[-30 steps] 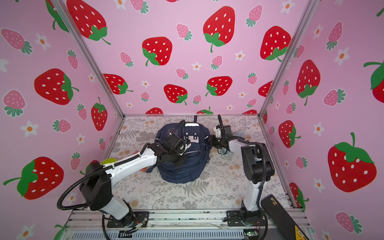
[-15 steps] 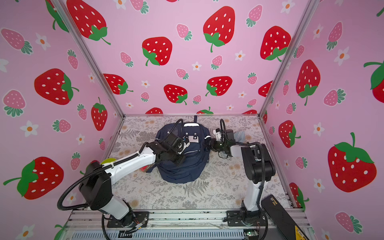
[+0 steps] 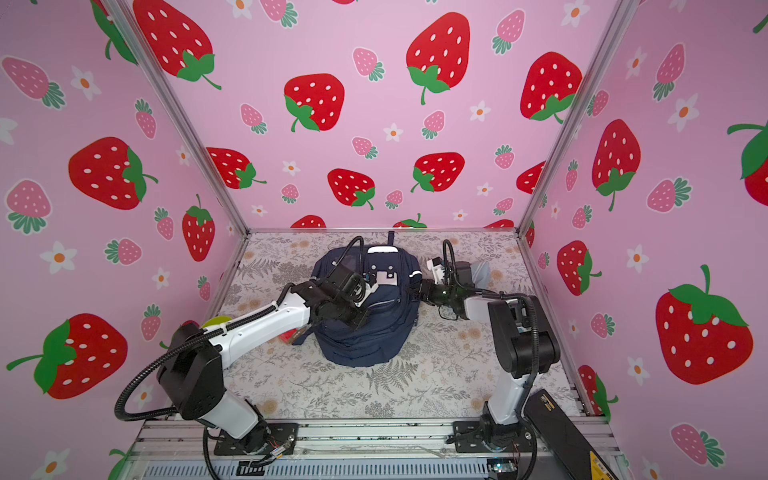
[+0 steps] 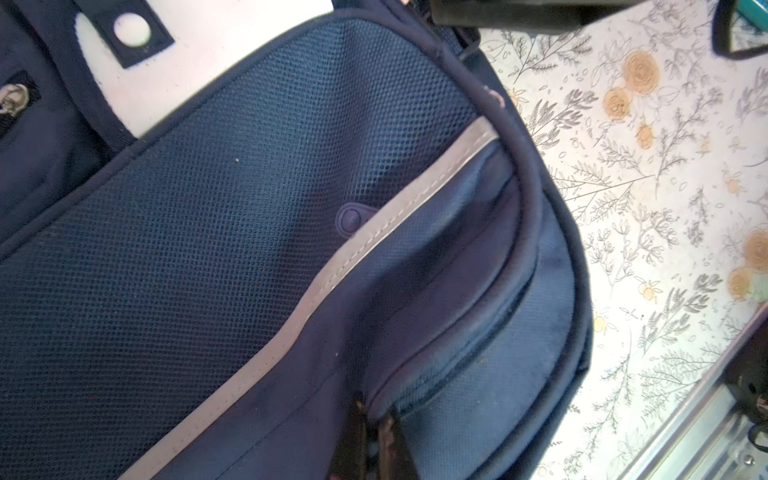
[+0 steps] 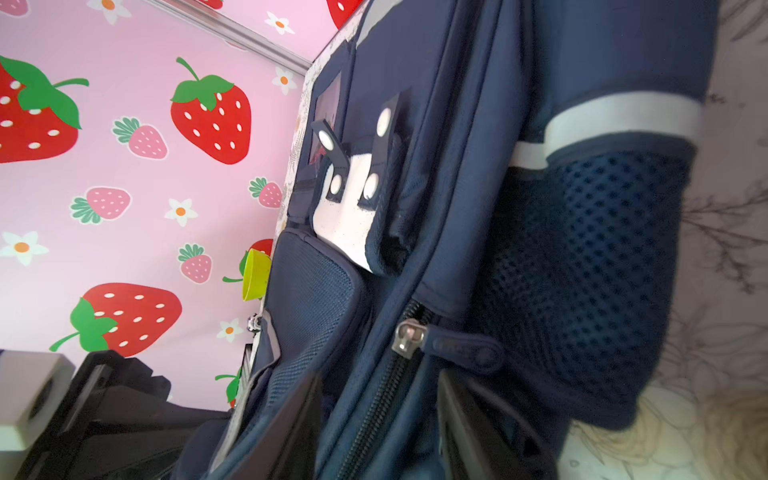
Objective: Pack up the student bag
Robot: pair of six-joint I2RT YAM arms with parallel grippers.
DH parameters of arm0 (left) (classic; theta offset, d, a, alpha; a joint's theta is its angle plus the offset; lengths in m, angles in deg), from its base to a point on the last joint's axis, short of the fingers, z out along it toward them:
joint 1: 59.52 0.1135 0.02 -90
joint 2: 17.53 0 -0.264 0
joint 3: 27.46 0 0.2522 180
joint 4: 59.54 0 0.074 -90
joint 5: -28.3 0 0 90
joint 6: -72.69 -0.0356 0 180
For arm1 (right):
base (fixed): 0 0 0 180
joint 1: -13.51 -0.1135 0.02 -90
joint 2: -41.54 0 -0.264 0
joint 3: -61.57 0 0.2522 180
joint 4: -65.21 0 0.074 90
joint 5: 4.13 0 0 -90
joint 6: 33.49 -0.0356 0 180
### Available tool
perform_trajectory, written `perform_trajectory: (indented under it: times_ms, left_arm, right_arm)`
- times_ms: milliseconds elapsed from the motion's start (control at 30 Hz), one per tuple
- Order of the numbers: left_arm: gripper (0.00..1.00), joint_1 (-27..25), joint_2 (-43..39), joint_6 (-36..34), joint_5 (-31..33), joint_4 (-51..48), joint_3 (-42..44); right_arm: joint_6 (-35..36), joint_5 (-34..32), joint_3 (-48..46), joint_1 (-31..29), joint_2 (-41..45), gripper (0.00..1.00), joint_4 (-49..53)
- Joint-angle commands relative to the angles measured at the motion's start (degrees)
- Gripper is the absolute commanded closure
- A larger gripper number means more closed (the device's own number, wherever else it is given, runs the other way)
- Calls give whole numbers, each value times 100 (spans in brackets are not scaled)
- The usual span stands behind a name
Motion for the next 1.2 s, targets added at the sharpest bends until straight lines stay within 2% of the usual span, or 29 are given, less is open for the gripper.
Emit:
perform_trajectory:
  times_ms: [0, 167, 333, 500, 533, 800, 1000, 1167]
  left_arm:
    - [100, 95, -96, 58, 32, 39, -153]
    - [100, 93, -130, 82, 20, 63, -120]
    - [100, 99, -131, 103, 18, 84, -110]
    - [100, 141, -144, 133, 16, 111, -104]
    - [100, 169, -148, 149, -155, 123, -104]
    - [100, 286, -139, 213, -295, 162, -102]
    - [100, 290, -129, 224, -322, 163, -110]
    - [100, 293, -139, 215, -301, 153, -101]
  right_arm:
    - [437, -209, 444, 52, -16, 40, 416]
    - [891, -114, 1075, 76, -512, 37, 976]
    - [961, 473, 1283, 75, -925, 37, 897]
    - [896, 865, 959, 75, -953, 39, 513]
    - [854, 938, 857, 73, -925, 39, 409]
    - [347, 1399, -33, 50, -304, 51, -798]
    - [409, 1293, -69, -35, -92, 61, -827]
    - [888, 906, 250, -65, -226, 65, 43]
